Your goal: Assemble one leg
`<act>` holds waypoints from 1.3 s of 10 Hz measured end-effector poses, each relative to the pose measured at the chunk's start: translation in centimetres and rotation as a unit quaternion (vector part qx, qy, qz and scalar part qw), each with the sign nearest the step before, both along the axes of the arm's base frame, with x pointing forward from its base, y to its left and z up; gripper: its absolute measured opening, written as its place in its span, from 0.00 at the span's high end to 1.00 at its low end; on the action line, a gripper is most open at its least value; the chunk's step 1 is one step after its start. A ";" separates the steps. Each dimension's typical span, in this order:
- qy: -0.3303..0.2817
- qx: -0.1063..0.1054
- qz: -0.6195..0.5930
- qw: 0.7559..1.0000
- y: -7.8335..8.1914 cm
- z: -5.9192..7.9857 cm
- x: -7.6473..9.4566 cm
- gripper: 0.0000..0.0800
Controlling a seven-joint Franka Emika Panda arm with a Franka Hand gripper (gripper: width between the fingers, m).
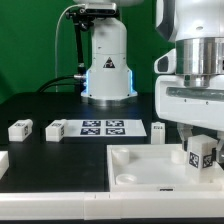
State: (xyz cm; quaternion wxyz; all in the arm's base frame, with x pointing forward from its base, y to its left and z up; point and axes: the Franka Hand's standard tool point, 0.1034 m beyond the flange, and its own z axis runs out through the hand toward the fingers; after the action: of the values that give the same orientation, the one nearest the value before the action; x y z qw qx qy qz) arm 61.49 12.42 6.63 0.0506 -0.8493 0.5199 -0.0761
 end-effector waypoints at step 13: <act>0.050 -0.097 0.635 0.765 -1.2 0.8 -1.2 0.19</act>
Offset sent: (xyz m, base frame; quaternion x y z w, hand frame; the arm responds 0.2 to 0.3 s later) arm -0.0030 0.0163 0.0043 0.0148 -0.0264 -0.4684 0.8830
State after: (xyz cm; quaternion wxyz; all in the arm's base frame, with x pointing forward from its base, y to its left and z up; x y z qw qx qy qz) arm 60.31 11.21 7.47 -0.0213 -0.9884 -0.1462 -0.0345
